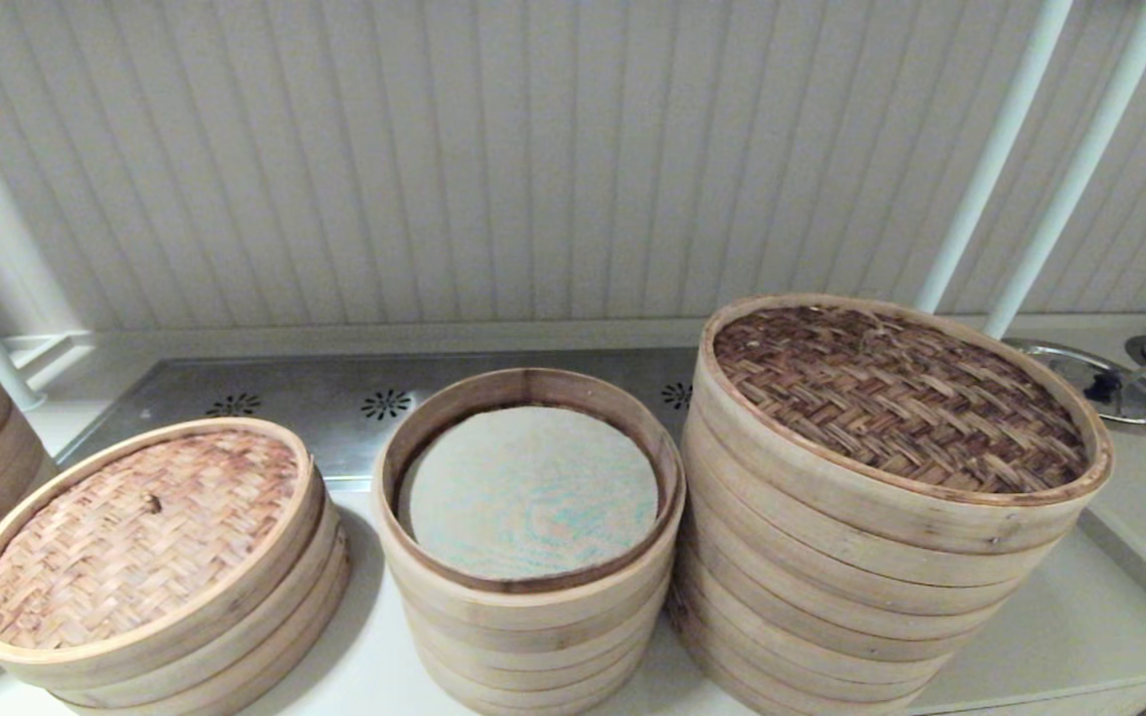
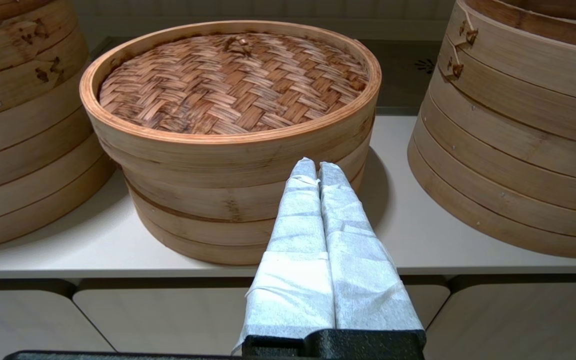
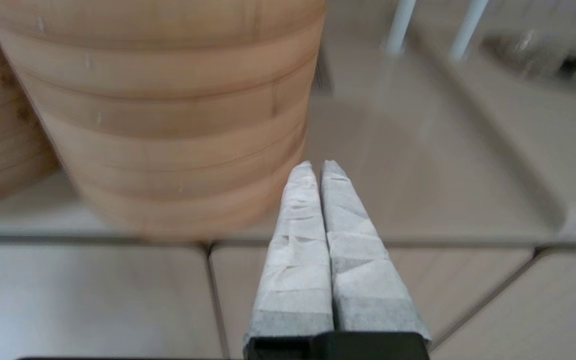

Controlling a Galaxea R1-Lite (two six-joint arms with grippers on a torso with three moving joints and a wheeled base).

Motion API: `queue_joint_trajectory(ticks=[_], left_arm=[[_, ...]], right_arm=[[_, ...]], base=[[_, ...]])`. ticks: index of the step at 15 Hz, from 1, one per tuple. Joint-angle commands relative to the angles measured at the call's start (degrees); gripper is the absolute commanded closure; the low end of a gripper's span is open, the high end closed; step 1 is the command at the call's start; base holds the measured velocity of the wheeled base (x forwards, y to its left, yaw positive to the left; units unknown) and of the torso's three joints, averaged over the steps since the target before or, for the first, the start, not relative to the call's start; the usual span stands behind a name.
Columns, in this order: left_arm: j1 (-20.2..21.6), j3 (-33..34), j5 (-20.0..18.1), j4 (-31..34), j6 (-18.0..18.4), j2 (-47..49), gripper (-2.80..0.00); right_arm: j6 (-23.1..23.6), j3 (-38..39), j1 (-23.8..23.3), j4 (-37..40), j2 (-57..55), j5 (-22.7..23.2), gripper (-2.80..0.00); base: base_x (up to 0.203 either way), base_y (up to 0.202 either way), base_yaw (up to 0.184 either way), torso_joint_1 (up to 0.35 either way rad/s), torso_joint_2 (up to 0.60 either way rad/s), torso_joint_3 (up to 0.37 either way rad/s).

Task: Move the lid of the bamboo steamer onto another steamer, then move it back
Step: Pick up the steamer

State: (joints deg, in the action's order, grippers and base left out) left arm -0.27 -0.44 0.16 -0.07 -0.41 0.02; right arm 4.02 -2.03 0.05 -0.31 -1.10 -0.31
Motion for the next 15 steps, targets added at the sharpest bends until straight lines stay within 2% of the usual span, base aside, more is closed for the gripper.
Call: queue_joint_trajectory(ticks=[1,2,5,8,15], left_arm=[[0.0,0.0,0.0,0.0,0.0,0.1,0.0],[0.0,0.0,0.0,0.0,0.0,0.0,0.0],[0.0,0.0,0.0,0.0,0.0,0.0,0.0],[0.0,0.0,0.0,0.0,0.0,0.0,0.0],[0.0,0.0,0.0,0.0,0.0,0.0,0.0]], right_arm=[[0.6,2.2,0.0,-0.3,0.7,0.6,0.0],[0.7,1.8,0.1,2.1,0.9,1.0,0.0],[0.6,2.2,0.1,0.5,0.8,1.3,0.0],[-5.1,2.2,0.0,0.2,1.0,0.8,0.0],[-4.6,2.1,0.0,0.2,1.0,0.7,0.0]], base=[[0.0,0.0,0.0,0.0,0.0,0.0],[0.0,0.0,0.0,0.0,0.0,0.0],[0.0,0.0,0.0,0.0,0.0,0.0],[0.0,0.0,0.0,0.0,0.0,0.0],[0.0,0.0,0.0,0.0,0.0,0.0]])
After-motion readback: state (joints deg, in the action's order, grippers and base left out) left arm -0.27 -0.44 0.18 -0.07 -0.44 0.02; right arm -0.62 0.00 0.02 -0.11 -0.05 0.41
